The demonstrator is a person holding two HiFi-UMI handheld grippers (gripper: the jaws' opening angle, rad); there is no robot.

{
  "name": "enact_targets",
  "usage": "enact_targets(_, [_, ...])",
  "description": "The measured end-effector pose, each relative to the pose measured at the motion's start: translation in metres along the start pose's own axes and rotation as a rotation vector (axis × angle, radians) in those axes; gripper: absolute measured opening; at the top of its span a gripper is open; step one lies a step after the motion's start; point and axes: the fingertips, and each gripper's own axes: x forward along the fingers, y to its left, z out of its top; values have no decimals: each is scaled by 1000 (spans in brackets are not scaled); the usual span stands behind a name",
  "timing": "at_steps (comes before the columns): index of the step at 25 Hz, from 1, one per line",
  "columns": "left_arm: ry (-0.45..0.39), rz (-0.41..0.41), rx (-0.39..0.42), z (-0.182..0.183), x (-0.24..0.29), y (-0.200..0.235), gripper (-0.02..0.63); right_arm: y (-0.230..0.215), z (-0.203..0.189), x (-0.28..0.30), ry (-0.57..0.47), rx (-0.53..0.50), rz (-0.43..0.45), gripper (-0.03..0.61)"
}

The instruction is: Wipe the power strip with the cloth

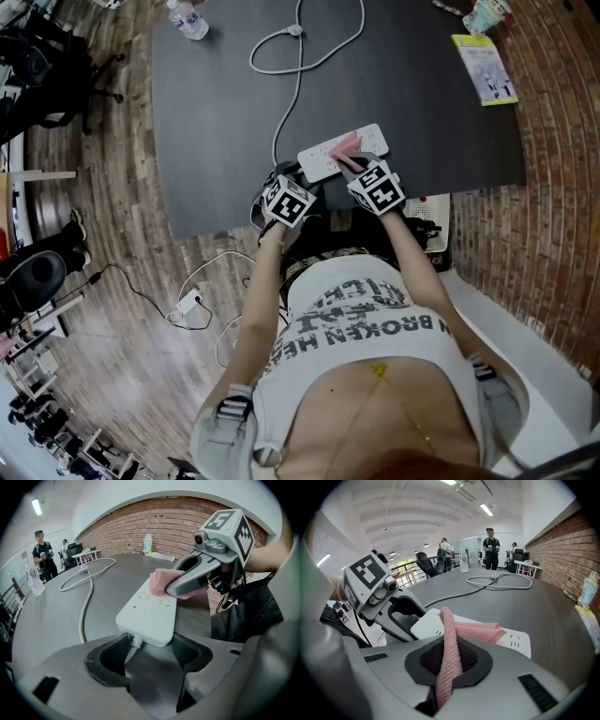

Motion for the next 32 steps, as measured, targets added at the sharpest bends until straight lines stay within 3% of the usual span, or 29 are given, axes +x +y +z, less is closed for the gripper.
enact_targets(32, [9, -4, 2, -1, 1, -2, 279, -42, -16, -20, -8, 63, -85, 16])
